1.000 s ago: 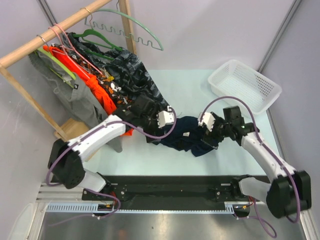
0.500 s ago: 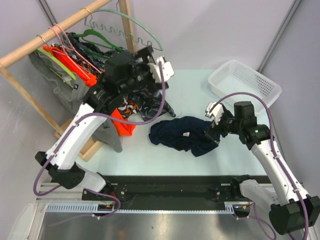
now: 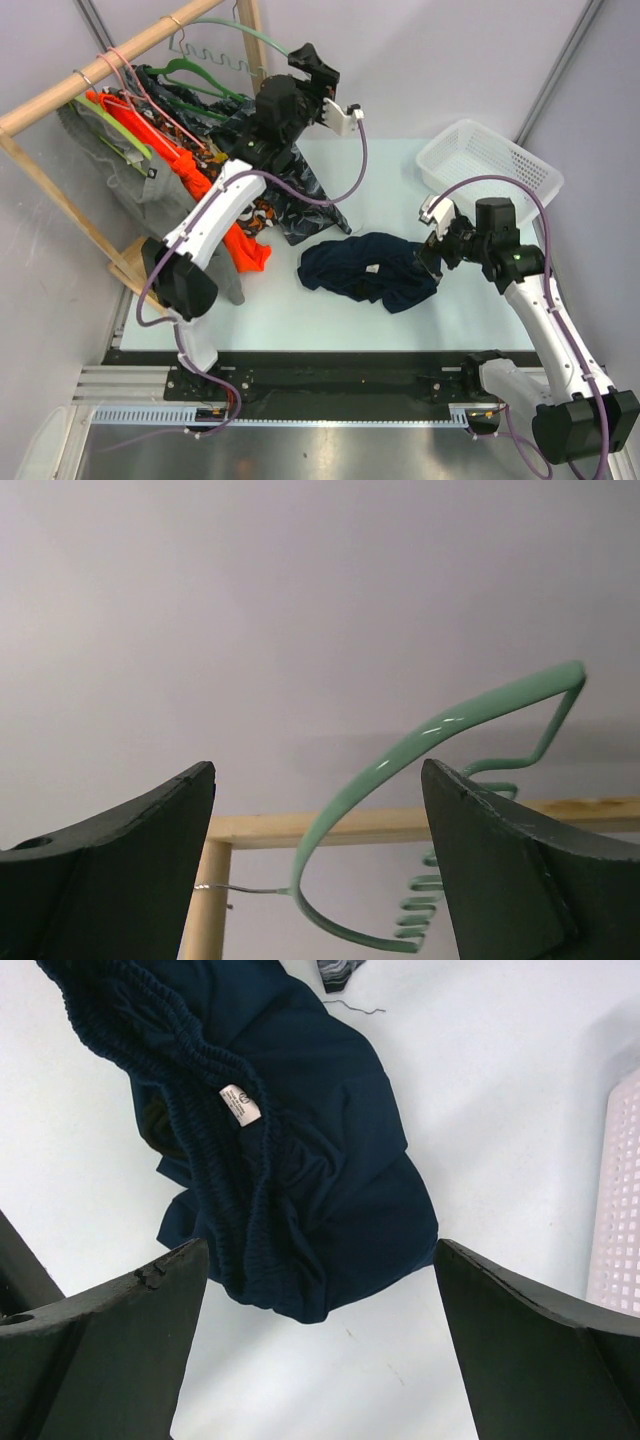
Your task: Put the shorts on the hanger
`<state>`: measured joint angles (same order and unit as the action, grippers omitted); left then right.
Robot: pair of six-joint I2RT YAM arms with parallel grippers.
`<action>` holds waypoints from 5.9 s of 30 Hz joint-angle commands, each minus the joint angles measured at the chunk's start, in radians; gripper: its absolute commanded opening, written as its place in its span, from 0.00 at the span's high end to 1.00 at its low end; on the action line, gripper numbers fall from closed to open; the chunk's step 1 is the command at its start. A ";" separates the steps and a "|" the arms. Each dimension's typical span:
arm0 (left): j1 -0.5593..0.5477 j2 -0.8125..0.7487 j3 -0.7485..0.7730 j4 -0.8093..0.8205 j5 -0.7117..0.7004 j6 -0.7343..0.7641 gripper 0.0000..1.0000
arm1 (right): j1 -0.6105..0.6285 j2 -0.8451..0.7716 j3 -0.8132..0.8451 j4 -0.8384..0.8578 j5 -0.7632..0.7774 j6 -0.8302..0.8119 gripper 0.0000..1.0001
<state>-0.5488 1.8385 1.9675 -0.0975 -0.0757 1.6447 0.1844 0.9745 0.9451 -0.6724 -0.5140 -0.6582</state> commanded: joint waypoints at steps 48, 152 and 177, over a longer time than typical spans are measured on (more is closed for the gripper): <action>0.181 0.173 0.329 0.073 0.111 0.774 1.00 | -0.059 0.012 0.046 0.007 -0.067 0.008 0.00; -0.379 -0.323 -0.622 0.302 0.132 0.952 0.98 | 0.007 0.021 0.169 0.514 -0.264 0.795 0.33; -0.395 -0.269 -0.602 0.309 0.116 0.962 0.94 | 0.142 0.119 0.233 0.412 -0.116 0.661 0.84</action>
<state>-0.9321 1.5772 1.3369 0.1490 0.0246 1.9903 0.3187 1.0920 1.1282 -0.2459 -0.6762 0.0376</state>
